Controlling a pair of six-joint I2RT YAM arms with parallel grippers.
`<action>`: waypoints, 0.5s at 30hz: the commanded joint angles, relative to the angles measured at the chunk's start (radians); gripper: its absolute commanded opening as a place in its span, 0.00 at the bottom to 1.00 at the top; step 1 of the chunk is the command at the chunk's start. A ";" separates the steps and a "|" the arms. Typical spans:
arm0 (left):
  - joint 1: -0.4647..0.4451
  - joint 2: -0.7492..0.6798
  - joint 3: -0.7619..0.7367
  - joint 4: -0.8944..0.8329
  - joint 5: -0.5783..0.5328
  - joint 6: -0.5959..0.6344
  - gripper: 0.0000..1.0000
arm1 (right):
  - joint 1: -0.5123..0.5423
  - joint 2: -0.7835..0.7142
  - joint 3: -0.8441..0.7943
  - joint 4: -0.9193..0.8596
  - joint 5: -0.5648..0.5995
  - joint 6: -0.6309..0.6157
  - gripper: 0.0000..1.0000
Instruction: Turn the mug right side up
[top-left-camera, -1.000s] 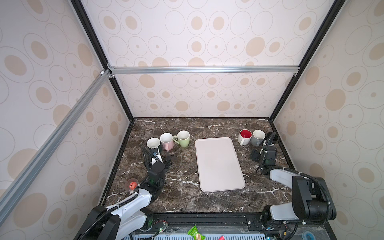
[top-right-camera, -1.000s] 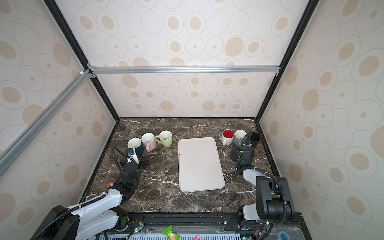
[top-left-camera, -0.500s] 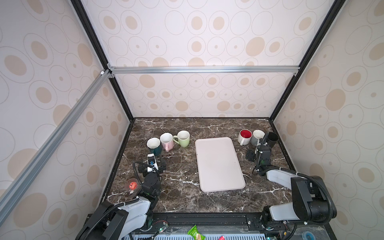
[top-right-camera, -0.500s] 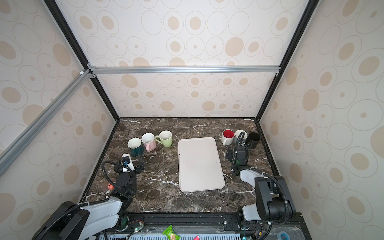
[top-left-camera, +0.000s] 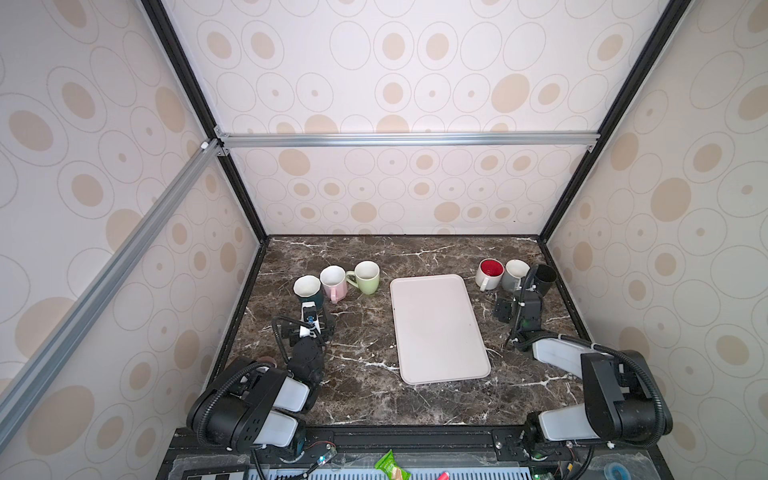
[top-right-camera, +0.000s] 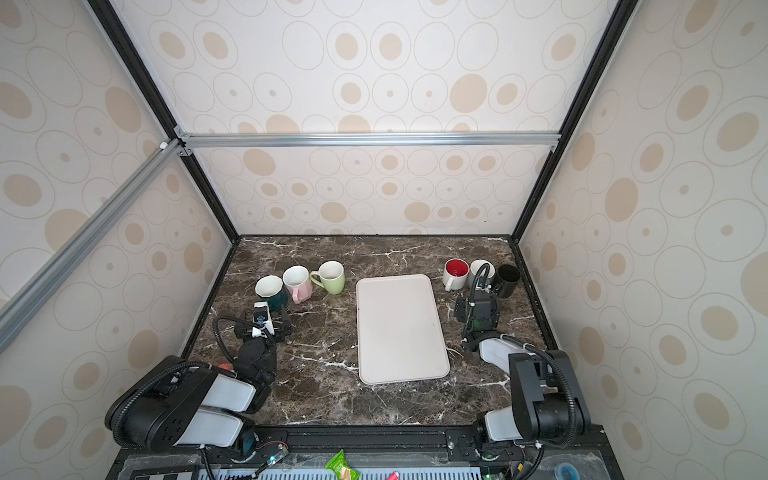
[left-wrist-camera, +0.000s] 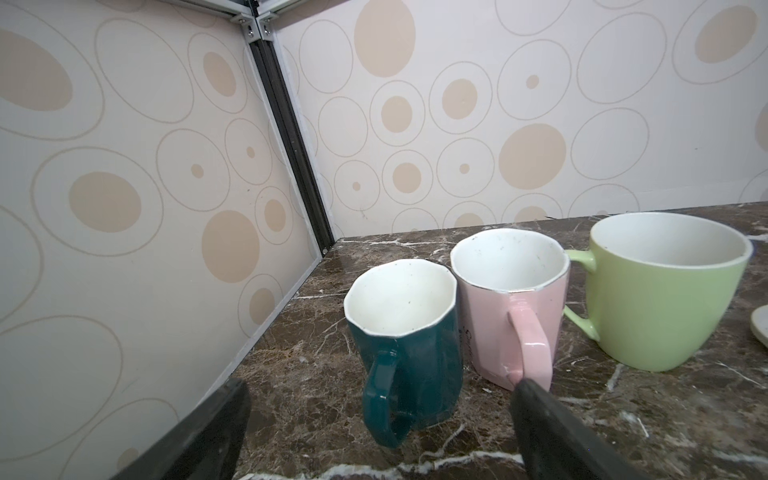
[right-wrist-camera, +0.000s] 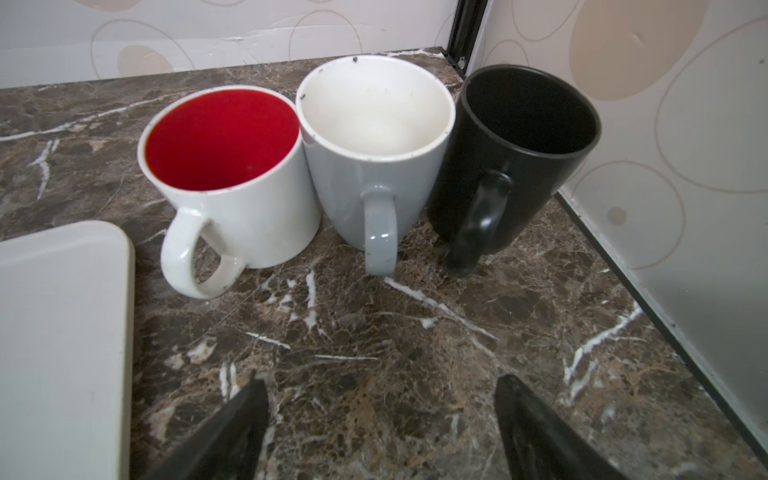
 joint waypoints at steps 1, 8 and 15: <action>0.031 0.040 0.030 0.076 0.042 0.036 0.98 | 0.001 -0.002 -0.009 0.075 0.068 -0.022 0.88; 0.085 0.128 0.028 0.179 0.085 0.006 0.98 | 0.003 0.098 0.039 0.106 0.079 -0.048 0.88; 0.150 0.129 0.029 0.151 0.185 -0.052 0.98 | 0.010 0.086 0.000 0.168 0.047 -0.069 0.90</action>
